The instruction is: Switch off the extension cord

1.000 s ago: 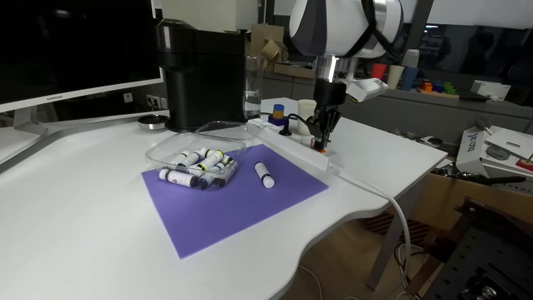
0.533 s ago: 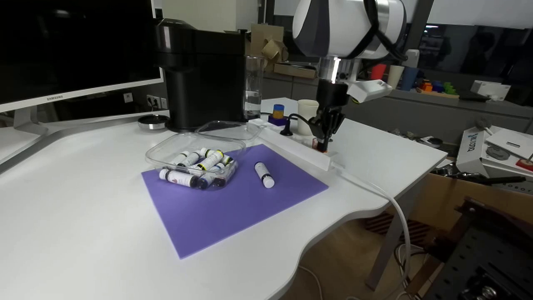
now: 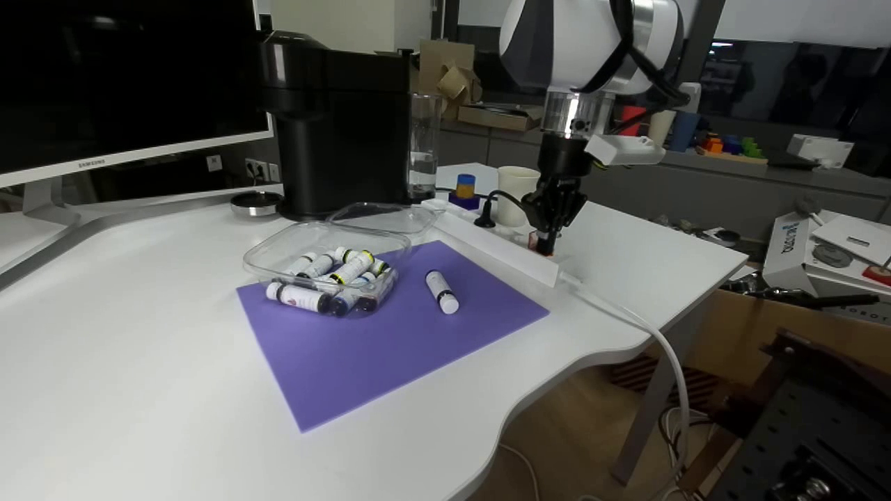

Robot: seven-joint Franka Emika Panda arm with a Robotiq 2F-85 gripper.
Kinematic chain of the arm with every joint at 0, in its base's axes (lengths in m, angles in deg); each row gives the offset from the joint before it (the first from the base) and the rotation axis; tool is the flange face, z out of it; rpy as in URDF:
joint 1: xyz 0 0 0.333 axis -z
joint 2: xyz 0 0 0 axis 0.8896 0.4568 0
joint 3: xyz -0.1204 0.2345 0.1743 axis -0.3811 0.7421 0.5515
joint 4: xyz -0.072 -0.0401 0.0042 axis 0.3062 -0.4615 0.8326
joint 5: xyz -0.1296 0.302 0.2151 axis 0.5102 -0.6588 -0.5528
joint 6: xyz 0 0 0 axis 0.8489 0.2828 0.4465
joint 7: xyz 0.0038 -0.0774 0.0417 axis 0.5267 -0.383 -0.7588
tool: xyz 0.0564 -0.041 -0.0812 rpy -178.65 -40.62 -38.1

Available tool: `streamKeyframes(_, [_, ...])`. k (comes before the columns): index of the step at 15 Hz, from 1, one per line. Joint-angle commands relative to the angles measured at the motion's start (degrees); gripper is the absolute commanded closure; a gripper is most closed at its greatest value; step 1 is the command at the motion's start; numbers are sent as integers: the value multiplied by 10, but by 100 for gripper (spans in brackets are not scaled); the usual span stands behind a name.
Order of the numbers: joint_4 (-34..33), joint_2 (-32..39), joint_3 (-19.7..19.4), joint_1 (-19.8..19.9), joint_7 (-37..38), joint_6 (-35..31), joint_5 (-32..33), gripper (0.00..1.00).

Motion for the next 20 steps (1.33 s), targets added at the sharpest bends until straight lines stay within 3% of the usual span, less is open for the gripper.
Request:
streamKeyframes(1, [-58,57,15,36,-5,67,-40,100])
streamKeyframes(6, [-70,46,16,41,-28,106,-78,100])
streamKeyframes(14, [87,-95,5,-11,-82,-3,-36,100])
streamKeyframes(15, [115,-120,1,-21,-77,-25,-26,74])
streamKeyframes(17, [162,-166,-6,-40,-66,-61,-6,69])
streamKeyframes(20, [206,-220,-21,-64,-36,-64,10,48])
